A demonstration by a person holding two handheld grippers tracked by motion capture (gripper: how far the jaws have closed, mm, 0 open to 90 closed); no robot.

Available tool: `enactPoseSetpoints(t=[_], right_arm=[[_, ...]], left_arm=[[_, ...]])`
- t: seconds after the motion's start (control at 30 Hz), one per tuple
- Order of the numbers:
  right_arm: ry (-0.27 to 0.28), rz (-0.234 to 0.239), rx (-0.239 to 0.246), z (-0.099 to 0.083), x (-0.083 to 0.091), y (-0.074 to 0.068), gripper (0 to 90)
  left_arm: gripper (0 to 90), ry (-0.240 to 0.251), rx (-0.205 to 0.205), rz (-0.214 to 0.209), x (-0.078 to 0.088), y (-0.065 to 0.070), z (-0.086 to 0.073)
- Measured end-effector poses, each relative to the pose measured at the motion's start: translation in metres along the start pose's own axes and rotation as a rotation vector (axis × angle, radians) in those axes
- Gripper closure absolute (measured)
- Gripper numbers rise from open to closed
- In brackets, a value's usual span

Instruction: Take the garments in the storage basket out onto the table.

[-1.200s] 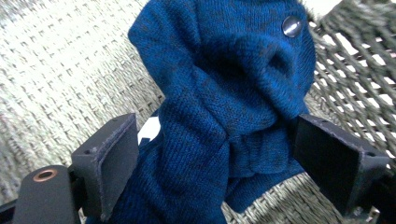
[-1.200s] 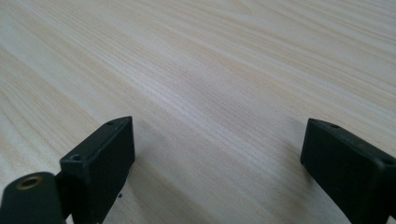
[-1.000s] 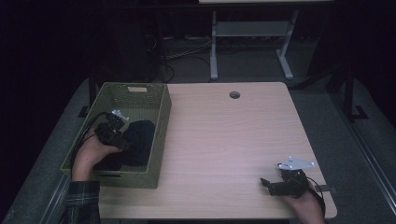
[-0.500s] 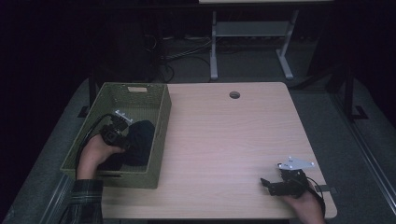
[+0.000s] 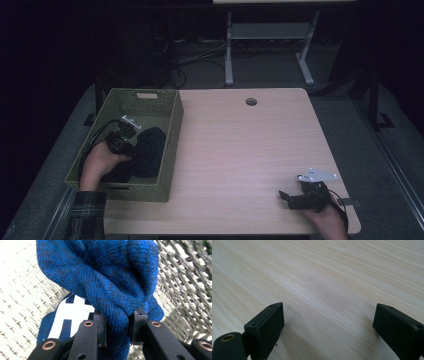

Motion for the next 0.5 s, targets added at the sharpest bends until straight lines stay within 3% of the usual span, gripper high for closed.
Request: enactPoseSetpoints(t=[0.23,0.5], right_arm=[[0.000,0.000,0.000,0.000,0.000,0.000,9.6],[0.000,0.000,-0.001,0.000,0.000,0.000,9.6]], left_arm=[[73.0,-0.010,-0.009,0.016,0.019,0.005,0.002],[73.4,0.017,-0.004,0.015,0.039,0.009,0.001]])
Point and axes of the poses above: each handheld gripper's, and its own axes: x roughly backward along the jaws, z roughly out of its top, y roughly to its right, the point moved 1 cm from there along -x, roughly forward along the jaws, and after that the axes turned 15 degrees about -y, right-handed, at the moved point
